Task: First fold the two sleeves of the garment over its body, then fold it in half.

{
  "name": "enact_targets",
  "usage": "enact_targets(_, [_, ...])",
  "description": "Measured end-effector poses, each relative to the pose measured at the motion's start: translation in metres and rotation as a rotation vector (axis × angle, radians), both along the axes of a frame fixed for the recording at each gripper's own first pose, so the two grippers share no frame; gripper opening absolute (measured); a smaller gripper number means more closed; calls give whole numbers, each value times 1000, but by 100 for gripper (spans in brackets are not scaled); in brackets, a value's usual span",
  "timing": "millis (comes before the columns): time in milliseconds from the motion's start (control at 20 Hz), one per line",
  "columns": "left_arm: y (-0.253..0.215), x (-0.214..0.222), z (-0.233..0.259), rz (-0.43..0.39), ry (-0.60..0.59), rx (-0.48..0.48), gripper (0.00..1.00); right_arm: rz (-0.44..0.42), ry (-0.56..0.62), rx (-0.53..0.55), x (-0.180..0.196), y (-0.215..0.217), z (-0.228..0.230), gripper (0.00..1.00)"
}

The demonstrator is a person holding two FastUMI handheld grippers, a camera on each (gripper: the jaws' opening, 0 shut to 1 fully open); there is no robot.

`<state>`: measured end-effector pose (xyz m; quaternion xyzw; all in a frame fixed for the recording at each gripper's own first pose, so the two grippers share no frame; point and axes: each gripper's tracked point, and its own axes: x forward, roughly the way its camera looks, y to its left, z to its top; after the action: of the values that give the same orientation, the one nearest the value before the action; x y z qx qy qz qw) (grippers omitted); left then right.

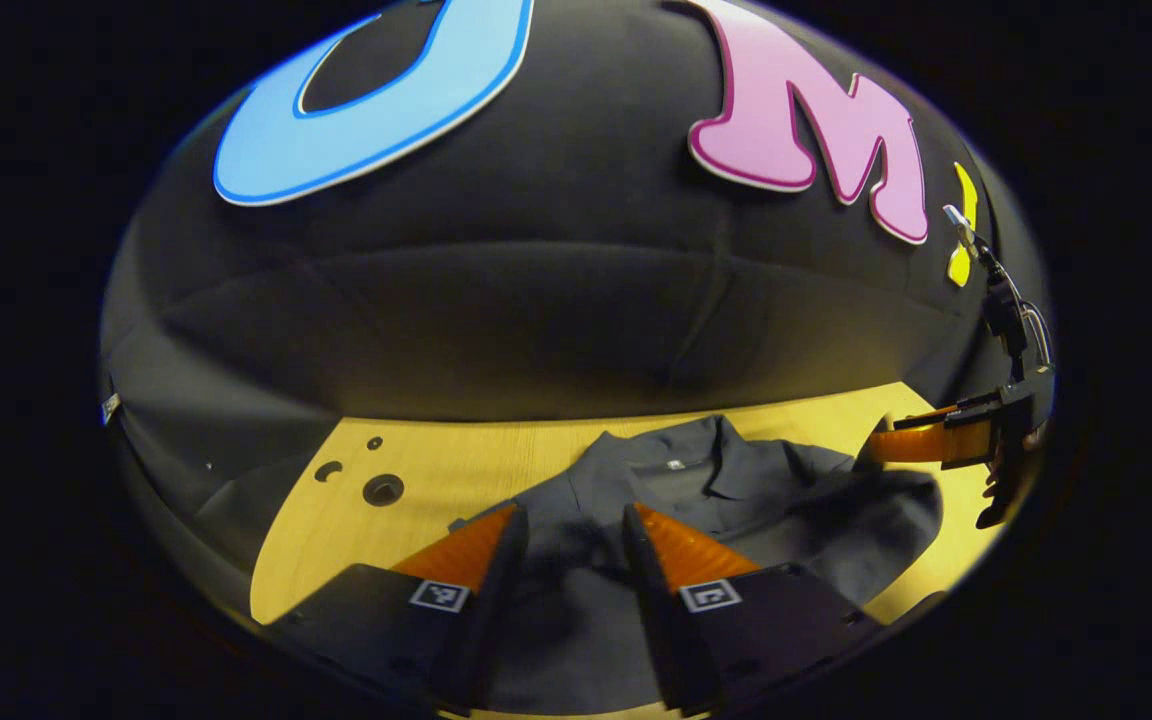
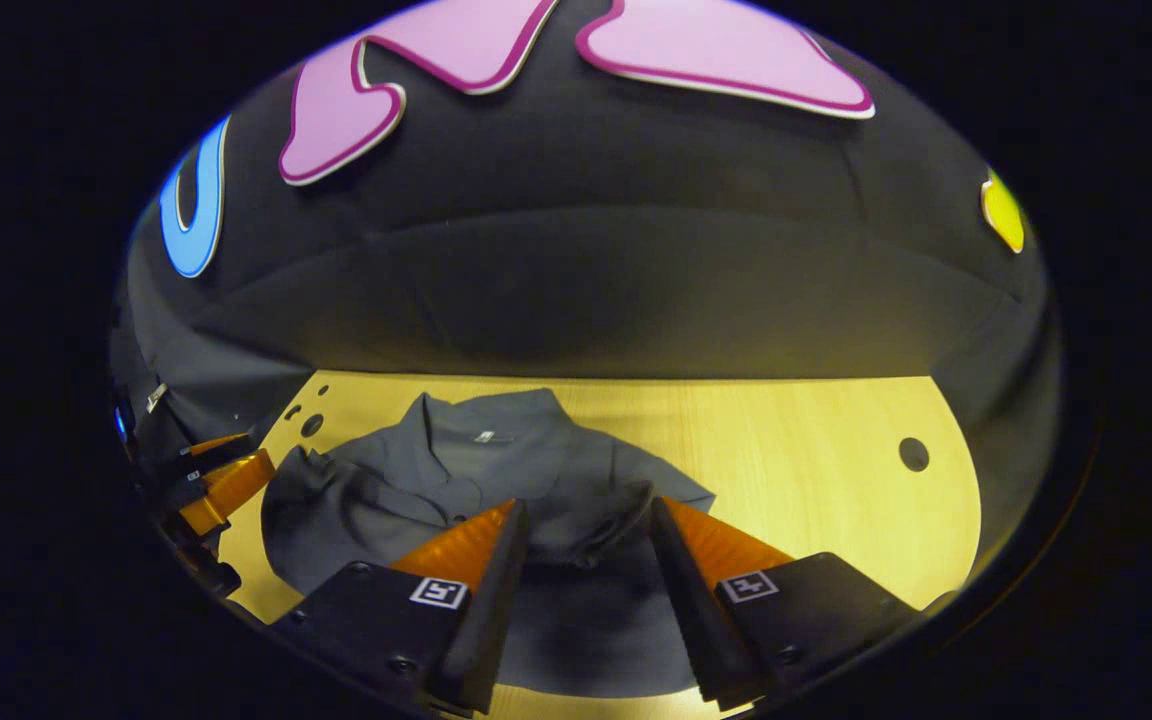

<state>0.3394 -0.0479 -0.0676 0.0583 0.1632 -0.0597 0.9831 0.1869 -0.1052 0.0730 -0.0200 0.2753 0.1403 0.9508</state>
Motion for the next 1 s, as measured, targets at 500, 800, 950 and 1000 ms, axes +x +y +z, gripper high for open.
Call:
enact_targets(500, [1, -118, 98, -37, -229, 80, 98, -22, -227, -38, -95, -24, 78, 99])
enact_targets(800, [15, -217, 145, -2, -362, -15, 98, -13, -270, -12, -183, -13, 99, 99])
enact_targets(950, [25, -260, 153, 12, -408, -61, 97, 12, -297, -6, -223, -5, 102, 99])
enact_targets(1000, [28, -272, 154, 17, -417, -72, 97, 16, -299, 1, -237, -2, 100, 99])
